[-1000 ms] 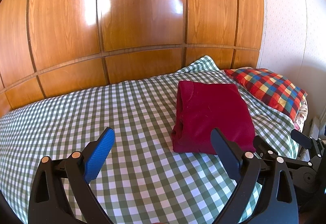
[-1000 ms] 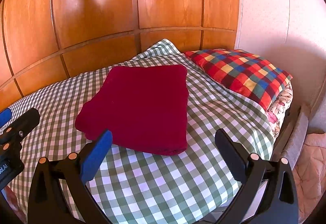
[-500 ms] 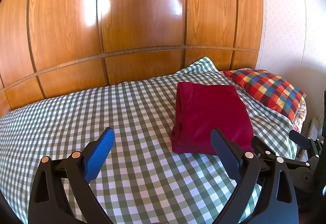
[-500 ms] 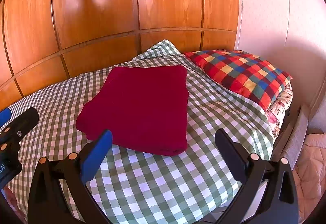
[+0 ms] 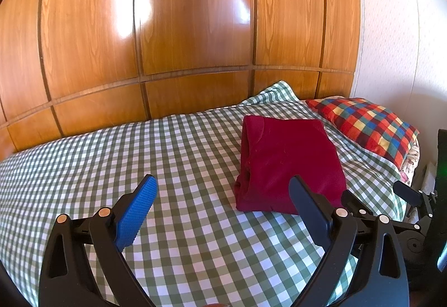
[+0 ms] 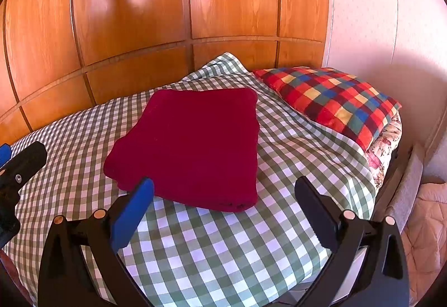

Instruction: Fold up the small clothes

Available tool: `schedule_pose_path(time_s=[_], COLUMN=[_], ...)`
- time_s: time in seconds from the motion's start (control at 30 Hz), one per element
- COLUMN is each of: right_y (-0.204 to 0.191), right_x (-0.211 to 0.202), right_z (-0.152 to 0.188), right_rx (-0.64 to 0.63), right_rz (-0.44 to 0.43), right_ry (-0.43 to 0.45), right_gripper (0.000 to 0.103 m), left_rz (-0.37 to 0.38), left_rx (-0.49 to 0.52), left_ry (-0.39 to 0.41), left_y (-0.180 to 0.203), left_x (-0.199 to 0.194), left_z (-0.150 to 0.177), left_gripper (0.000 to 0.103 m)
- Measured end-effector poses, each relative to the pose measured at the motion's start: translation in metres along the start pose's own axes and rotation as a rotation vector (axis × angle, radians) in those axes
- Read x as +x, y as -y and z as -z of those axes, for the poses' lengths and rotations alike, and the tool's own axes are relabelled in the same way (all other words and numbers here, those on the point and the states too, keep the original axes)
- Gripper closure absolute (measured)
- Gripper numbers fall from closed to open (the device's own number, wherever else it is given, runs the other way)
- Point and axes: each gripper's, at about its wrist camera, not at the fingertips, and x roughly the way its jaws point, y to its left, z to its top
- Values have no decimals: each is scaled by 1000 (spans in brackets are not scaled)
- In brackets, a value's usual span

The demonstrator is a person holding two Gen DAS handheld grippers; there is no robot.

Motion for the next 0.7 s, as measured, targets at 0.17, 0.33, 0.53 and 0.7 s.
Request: schedule_pose_path(time_s=[0.17,0.33,0.53,0.7], right_y=[1,2,8,33], right_x=[3,6,15,29], right_z=[0,1,-1,-12], right_rx=[-3,-5,-14,15], right_rz=[-4,-7,-25,11], right_ry=[-5,-9,-18,-20], right_gripper=[2,2,2,2], left_rz=[5,8,3,-2], left_rx=[0,1,17,-15], left_ry=[-2,-10,3,-59], left_y=[0,0,0,-9], left_x=[0,1,5,19], left_z=[0,0,2,7], left_gripper=[9,9,9,9])
